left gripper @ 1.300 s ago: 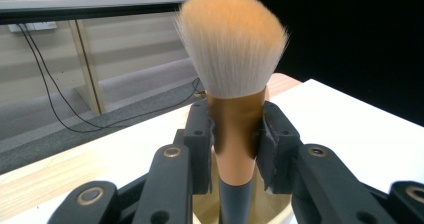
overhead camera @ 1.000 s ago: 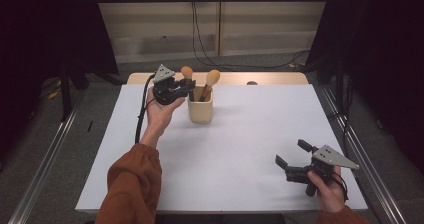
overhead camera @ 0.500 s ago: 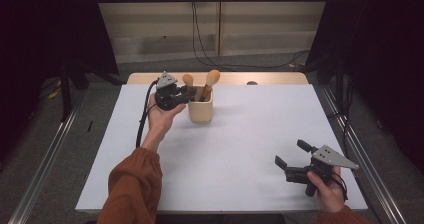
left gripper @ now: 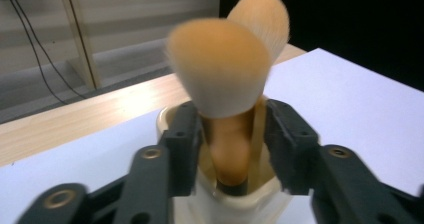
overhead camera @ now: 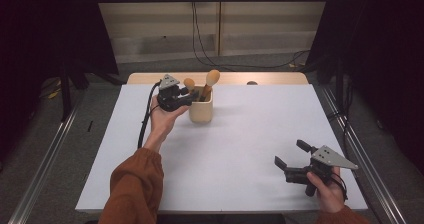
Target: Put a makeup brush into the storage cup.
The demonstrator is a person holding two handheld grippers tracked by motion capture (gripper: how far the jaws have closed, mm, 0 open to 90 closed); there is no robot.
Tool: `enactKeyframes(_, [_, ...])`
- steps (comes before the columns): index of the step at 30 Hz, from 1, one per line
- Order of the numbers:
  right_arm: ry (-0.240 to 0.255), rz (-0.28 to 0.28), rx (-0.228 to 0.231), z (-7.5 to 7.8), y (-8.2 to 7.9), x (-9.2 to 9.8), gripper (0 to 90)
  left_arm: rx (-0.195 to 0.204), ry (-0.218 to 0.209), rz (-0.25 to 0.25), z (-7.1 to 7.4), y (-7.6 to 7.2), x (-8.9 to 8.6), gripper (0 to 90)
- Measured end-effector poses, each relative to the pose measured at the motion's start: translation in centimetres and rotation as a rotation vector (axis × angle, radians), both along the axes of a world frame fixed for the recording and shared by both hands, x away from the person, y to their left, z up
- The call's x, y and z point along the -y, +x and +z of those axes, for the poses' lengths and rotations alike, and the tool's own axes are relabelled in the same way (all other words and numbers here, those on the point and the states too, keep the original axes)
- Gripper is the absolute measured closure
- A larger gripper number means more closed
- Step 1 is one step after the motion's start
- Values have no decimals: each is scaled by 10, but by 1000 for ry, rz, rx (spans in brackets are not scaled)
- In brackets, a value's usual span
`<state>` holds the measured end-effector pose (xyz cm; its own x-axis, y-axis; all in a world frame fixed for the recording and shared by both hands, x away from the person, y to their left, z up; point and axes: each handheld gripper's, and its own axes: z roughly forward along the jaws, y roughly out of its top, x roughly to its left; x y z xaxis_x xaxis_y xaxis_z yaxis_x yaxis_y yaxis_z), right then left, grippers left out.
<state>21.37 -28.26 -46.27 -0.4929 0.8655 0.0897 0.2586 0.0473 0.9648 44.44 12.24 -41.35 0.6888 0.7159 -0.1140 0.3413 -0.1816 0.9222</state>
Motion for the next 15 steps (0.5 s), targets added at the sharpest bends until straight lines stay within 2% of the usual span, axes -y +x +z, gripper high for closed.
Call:
enactKeyframes(3, [0, 0, 1, 0, 0, 0, 0, -12, -1, 21, -2, 1, -4, 489])
enactKeyframes(6, [2, 2, 1, 0, 0, 0, 0, -7, 7, 24, -2, 1, -8, 463])
enactKeyframes(9, [0, 3, -1, -1, 1, 1, 0, 23, 5, 38, 2, 0, -10, 396])
enactKeyframes(15, [6, 3, -3, -1, 2, 1, 0, 29, 0, 62, 4, -3, -14, 215])
